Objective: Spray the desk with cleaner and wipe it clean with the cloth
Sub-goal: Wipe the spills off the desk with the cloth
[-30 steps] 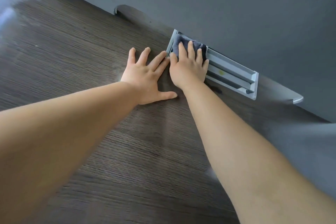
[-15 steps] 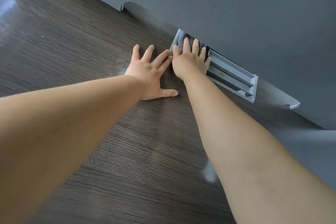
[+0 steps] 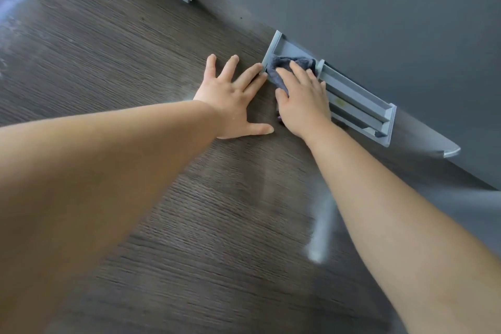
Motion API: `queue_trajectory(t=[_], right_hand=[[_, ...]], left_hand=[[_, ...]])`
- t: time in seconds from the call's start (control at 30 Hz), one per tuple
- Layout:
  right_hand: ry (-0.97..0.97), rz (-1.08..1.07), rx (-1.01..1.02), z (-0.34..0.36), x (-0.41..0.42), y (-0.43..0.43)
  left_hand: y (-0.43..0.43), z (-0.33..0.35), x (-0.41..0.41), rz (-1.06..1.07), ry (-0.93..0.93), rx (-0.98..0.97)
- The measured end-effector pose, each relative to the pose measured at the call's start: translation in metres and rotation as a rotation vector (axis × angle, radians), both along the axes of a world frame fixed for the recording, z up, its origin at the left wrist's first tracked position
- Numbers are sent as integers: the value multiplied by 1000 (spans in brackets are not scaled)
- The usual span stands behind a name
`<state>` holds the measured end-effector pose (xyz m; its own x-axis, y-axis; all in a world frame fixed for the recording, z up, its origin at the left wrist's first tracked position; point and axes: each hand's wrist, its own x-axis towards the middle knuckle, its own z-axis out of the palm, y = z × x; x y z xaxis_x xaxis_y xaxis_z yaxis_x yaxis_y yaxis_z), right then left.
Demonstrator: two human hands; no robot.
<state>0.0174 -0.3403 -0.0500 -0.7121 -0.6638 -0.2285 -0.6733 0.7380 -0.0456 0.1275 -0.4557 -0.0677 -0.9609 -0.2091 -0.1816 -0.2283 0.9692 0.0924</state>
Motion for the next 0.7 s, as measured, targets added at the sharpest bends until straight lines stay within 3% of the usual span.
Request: queue_trajectory(t=[0.13, 0.3, 0.5, 0.7], right_hand=[[28, 40, 31, 7, -16, 27], [40, -113, 7, -5, 13, 2], [85, 17, -18, -4, 3, 25], [94, -59, 60, -8, 4, 23]], left_hand=[[1, 3, 0, 2, -27, -1], [1, 2, 0, 8, -14, 0], [1, 3, 0, 5, -25, -9], [2, 3, 0, 2, -16, 2]])
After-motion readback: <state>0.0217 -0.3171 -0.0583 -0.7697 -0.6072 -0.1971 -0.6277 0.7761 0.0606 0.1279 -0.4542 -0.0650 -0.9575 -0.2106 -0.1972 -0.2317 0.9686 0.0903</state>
